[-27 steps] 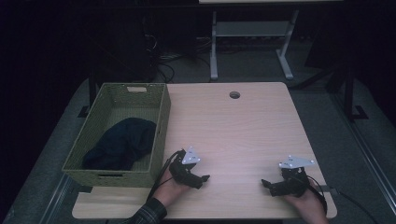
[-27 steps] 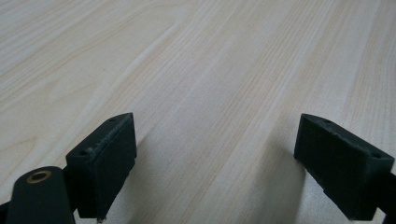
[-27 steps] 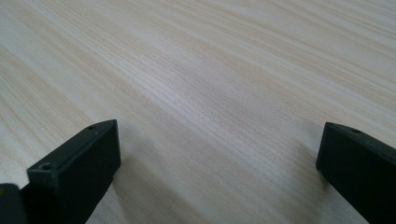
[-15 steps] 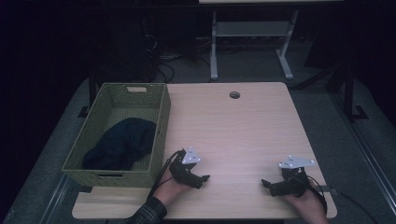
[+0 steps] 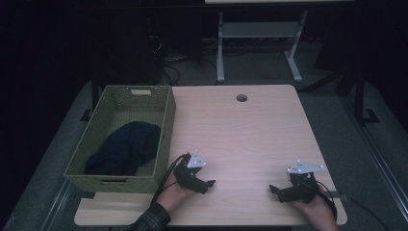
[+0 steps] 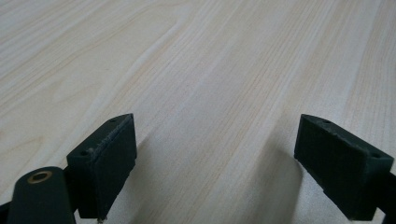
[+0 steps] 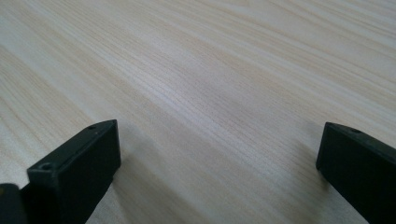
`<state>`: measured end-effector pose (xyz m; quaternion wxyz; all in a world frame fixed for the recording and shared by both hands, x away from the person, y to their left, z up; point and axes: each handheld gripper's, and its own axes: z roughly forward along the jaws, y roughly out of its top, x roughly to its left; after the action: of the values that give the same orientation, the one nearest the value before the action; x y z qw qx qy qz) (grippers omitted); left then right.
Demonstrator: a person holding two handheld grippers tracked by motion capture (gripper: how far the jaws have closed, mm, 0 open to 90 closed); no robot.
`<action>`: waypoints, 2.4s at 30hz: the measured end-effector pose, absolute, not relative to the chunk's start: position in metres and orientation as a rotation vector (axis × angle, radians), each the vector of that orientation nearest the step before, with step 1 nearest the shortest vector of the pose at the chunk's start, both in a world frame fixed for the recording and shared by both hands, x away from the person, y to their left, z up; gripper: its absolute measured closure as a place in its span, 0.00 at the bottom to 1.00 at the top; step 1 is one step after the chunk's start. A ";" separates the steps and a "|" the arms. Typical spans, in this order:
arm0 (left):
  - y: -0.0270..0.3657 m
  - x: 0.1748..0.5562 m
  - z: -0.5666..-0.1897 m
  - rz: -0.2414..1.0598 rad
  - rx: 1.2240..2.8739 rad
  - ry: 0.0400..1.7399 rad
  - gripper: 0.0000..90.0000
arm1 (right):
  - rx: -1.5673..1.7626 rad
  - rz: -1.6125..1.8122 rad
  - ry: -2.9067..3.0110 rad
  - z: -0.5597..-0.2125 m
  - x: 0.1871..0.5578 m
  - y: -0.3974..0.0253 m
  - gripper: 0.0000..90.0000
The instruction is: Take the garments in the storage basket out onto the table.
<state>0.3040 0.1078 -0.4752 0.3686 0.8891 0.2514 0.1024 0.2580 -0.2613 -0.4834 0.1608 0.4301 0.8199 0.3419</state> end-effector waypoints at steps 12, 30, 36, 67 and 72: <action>0.110 0.306 -0.467 0.242 2.248 0.651 0.15 | 1.228 0.976 2.342 -0.483 0.258 -0.261 0.00; 0.110 0.309 -0.455 0.242 2.221 0.642 0.15 | 1.232 0.974 2.341 -0.483 0.258 -0.261 0.00; 0.110 0.311 -0.450 0.245 2.211 0.643 0.15 | 1.234 0.975 2.342 -0.483 0.258 -0.261 0.00; 0.111 0.316 -0.430 0.238 2.183 0.642 0.15 | 1.235 0.975 2.342 -0.483 0.258 -0.261 0.00; 0.111 0.317 -0.426 0.234 2.190 0.633 0.15 | 1.235 0.975 2.342 -0.483 0.258 -0.261 0.00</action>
<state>0.3174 0.1114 -0.4263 0.4126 0.8706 0.2515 0.0931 0.2578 -0.2611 -0.4832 0.1594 0.4320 0.8195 0.3412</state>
